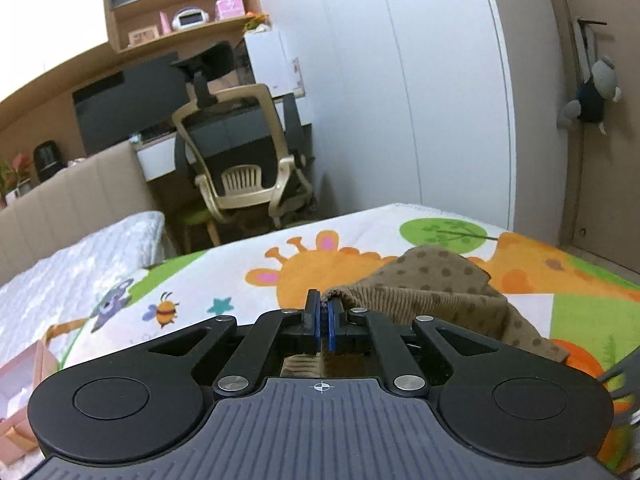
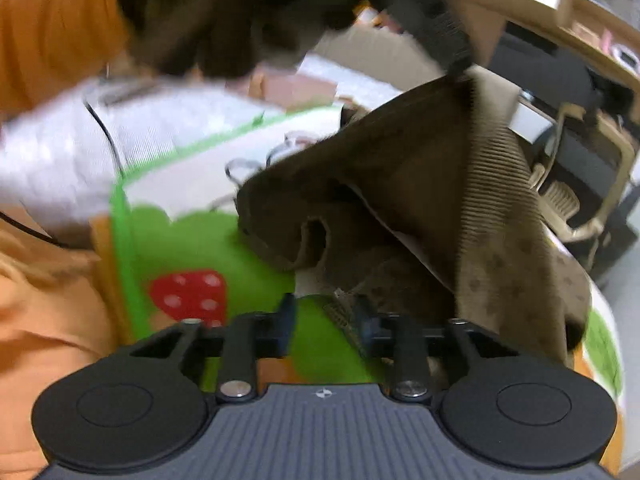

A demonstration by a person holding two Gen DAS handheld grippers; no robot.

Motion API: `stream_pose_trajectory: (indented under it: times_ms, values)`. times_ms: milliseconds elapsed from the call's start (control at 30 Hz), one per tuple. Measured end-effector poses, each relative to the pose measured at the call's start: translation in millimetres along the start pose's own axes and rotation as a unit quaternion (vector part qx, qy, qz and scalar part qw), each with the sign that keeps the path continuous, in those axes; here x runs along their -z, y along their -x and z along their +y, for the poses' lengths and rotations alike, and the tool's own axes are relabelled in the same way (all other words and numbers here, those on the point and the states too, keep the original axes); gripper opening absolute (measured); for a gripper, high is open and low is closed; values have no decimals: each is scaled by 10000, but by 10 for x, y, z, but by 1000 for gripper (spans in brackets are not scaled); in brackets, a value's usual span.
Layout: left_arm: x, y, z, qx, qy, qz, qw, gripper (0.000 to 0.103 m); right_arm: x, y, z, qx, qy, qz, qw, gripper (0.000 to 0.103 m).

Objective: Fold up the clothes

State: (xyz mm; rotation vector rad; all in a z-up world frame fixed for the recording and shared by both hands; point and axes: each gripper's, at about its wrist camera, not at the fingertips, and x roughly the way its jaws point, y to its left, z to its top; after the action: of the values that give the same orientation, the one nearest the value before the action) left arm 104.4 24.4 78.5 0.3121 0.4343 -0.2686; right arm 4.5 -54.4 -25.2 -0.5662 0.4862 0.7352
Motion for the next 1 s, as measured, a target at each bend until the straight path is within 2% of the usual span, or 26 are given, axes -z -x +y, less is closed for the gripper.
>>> stream_pose_trajectory:
  times_ms: [133,167,200,300,367,433,500,533,600,667,733,767,800,867,967,1000]
  values:
    - [67,-24,25,78,33,57,9999,5,-57,-453,123,185,624,253,9976,40]
    - [88,-29,37,91,61,77,9999,5,-62,-510,68,161,554,212,9981,32]
    - [104,-36,51,92,90,102,9999,5,-82,-546,0,121,408,205,9989,2]
    - [141,-21,98,104,175,141,9997,5,-172,-345,-184,134,40,-75,9999,3]
    - [155,38,111,134,195,108,9997,5,-201,-110,-204,96,76,-230,9997,3]
    - [169,98,124,164,215,74,9996,4,-175,80,-152,-208,180,-163,9995,3]
    - [185,132,104,217,196,67,9995,5,-70,176,-32,-948,311,18,9950,2]
    - [194,140,88,235,178,71,9995,5,-12,211,41,-1119,443,80,9927,3]
    - [219,142,64,239,144,83,9996,5,93,267,168,-1174,760,165,9900,3]
    - [236,135,62,247,149,106,9995,5,146,266,158,-960,804,240,9918,6]
    - [246,129,72,235,176,120,9995,5,183,229,91,-523,796,331,9949,19]
    - [249,128,76,230,191,122,9995,5,196,175,58,-193,889,372,9952,33]
    - [250,124,84,230,205,126,9994,5,223,105,37,115,1054,419,9935,37]
    - [254,115,93,227,219,138,9994,5,276,-37,22,492,1394,504,9877,37]
    - [263,112,95,219,242,159,9993,5,300,-204,9,656,1664,492,9826,36]
    - [265,112,95,216,250,167,9993,5,287,-245,-10,737,1722,495,9811,24]
